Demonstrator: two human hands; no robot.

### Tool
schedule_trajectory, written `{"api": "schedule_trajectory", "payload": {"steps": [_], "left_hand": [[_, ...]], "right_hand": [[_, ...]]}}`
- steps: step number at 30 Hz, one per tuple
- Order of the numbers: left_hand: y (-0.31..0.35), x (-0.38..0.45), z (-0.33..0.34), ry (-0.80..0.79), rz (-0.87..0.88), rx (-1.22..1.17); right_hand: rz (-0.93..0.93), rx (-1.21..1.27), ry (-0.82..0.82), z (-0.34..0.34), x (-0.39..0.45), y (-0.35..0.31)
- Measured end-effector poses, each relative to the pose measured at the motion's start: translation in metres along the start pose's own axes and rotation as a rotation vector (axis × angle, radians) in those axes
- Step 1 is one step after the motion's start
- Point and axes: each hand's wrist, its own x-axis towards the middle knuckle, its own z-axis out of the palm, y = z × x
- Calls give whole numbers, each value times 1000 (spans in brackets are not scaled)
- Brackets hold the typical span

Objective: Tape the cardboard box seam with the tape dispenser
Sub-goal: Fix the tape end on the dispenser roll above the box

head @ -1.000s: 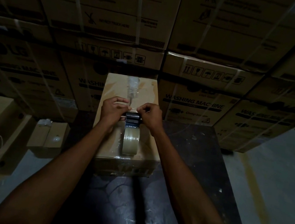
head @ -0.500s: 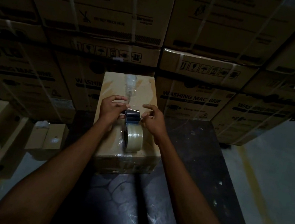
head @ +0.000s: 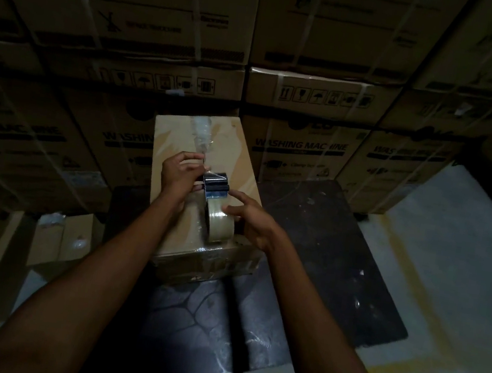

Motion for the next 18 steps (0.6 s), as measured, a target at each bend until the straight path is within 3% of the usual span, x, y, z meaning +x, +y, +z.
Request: {"api": "schedule_trajectory", "payload": {"steps": [9, 18], "left_hand": [[-1, 1, -8, -23, 13, -20], [-2, 1, -7, -26, 4, -36]], "right_hand": [[-23, 19, 79, 12, -8, 4], [-46, -117, 113, 13, -10, 9]]}}
